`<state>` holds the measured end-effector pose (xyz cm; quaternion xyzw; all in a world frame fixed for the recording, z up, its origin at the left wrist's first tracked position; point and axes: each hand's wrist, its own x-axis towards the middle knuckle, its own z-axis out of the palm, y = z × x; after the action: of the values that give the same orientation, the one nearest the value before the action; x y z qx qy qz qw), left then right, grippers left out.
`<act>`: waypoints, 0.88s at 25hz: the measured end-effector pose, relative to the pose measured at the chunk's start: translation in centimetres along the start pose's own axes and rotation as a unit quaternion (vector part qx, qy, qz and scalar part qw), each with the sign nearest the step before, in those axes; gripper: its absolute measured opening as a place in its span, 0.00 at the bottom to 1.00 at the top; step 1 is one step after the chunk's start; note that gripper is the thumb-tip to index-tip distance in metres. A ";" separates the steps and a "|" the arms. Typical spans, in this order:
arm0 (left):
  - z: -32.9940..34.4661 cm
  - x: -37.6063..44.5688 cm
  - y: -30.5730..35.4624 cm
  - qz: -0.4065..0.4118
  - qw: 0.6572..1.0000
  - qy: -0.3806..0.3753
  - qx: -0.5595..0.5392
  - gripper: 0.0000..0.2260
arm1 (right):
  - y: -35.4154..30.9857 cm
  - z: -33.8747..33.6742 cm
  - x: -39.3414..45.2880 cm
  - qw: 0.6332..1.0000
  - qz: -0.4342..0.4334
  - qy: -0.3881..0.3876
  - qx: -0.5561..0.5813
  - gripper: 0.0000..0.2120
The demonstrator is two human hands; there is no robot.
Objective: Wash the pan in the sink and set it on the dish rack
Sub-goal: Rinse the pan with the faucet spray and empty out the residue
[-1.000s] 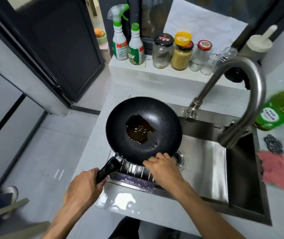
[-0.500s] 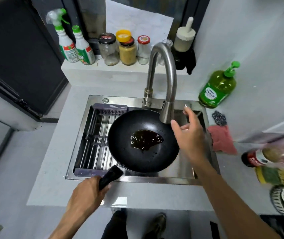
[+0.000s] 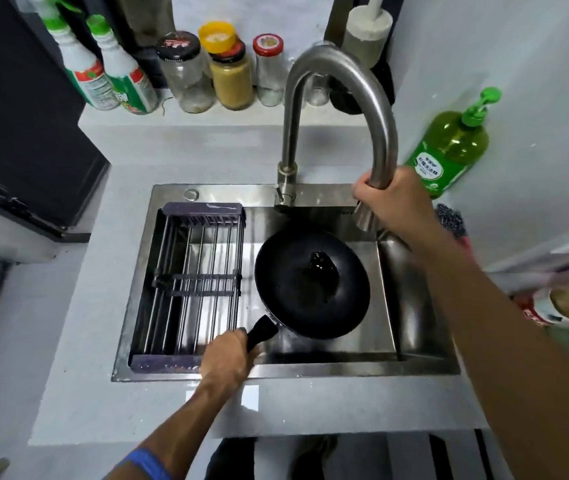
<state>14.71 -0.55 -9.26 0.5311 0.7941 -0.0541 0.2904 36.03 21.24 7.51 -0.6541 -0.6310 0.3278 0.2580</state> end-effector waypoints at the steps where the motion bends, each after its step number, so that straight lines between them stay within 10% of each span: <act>1: 0.5 0.5 0.1 -0.005 1.000 0.000 0.003 0.18 | 0.2 -0.4 0.5 1.000 -0.017 -0.008 -0.005 0.05; 9: 0.3 2.4 -0.2 0.053 0.998 0.017 0.016 0.15 | 2.4 0.8 1.9 0.999 -0.027 -0.035 0.014 0.06; 16: -14.4 14.9 11.1 0.196 0.929 0.261 -0.177 0.13 | 3.6 1.2 2.1 0.999 -0.010 -0.050 0.005 0.08; 22: -15.2 18.2 9.2 0.117 0.980 0.158 -0.040 0.07 | 4.5 1.6 1.6 0.998 -0.018 -0.058 -0.013 0.06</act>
<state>11.72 24.22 -4.12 0.6100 0.7641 0.0963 0.1868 37.80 22.35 2.93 -0.6259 -0.6606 0.3522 0.2185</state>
